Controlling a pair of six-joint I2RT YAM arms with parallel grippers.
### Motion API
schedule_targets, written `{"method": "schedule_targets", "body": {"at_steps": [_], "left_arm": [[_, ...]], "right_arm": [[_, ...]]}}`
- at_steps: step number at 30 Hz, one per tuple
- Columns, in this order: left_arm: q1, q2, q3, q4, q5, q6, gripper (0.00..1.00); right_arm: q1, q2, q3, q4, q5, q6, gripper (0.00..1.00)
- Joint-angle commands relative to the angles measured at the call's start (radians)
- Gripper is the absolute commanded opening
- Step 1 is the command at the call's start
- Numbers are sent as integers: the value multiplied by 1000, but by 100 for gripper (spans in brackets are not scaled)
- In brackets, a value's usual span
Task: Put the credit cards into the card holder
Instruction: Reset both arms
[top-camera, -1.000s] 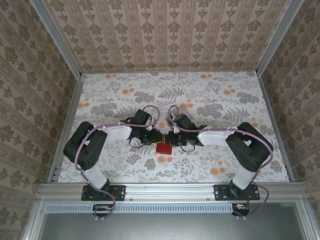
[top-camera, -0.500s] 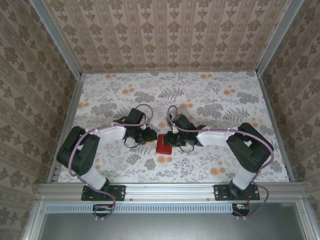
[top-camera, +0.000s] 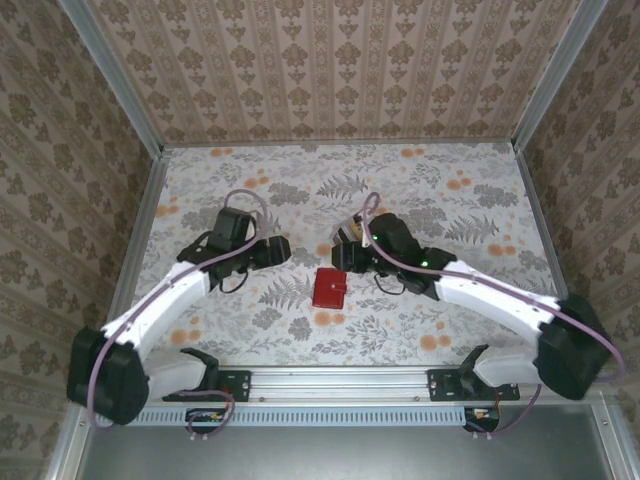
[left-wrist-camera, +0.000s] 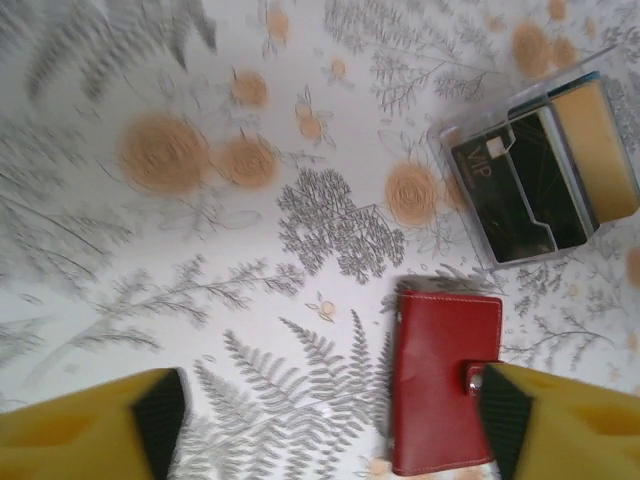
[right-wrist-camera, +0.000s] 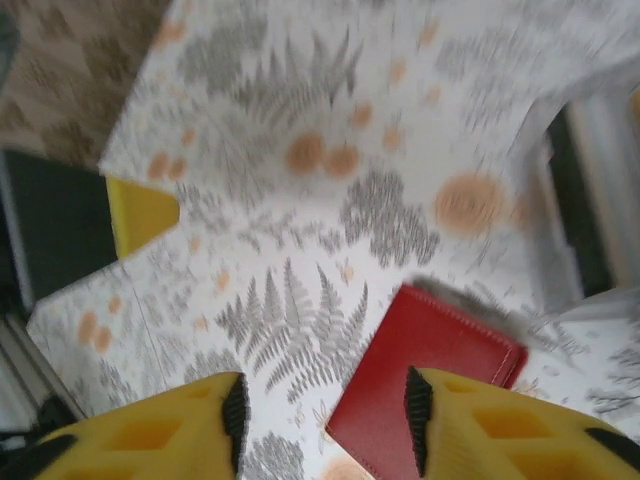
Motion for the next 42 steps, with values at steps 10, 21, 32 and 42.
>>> {"method": "schedule_targets", "body": {"at_steps": [10, 21, 32, 42], "left_arm": [[55, -245, -146, 339, -340, 462, 100], [183, -151, -414, 773, -392, 701, 100], [283, 118, -420, 1001, -286, 652, 100], [368, 320, -347, 1140, -259, 698, 100]], "right_arm": [[-43, -586, -358, 170, 654, -486, 100], [-267, -755, -704, 451, 548, -712, 100], [-690, -413, -770, 774, 355, -500, 100], [-745, 16, -625, 1042, 207, -484, 100]]}}
